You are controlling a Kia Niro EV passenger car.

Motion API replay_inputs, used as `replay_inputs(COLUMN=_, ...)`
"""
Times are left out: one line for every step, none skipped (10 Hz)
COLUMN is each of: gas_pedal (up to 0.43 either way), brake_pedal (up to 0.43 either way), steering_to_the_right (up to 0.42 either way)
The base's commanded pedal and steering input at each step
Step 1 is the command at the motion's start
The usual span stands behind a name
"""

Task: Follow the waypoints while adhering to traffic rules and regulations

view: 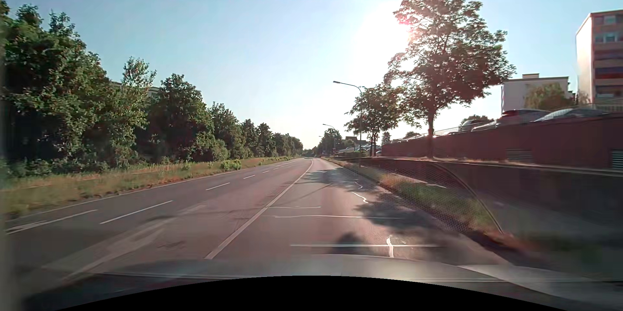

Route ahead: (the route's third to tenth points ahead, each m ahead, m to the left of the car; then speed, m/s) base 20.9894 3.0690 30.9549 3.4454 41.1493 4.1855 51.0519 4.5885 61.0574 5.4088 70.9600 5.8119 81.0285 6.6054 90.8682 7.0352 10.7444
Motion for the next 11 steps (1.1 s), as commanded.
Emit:
replay_inputs(gas_pedal=0.020, brake_pedal=0.000, steering_to_the_right=-0.008)
replay_inputs(gas_pedal=0.020, brake_pedal=0.000, steering_to_the_right=-0.008)
replay_inputs(gas_pedal=0.020, brake_pedal=0.000, steering_to_the_right=-0.008)
replay_inputs(gas_pedal=0.020, brake_pedal=0.000, steering_to_the_right=-0.008)
replay_inputs(gas_pedal=0.020, brake_pedal=0.000, steering_to_the_right=-0.008)
replay_inputs(gas_pedal=0.020, brake_pedal=0.000, steering_to_the_right=-0.007)
replay_inputs(gas_pedal=0.020, brake_pedal=0.000, steering_to_the_right=-0.008)
replay_inputs(gas_pedal=0.020, brake_pedal=0.000, steering_to_the_right=-0.008)
replay_inputs(gas_pedal=0.020, brake_pedal=0.000, steering_to_the_right=-0.008)
replay_inputs(gas_pedal=0.020, brake_pedal=0.000, steering_to_the_right=-0.007)
replay_inputs(gas_pedal=0.020, brake_pedal=0.000, steering_to_the_right=-0.007)
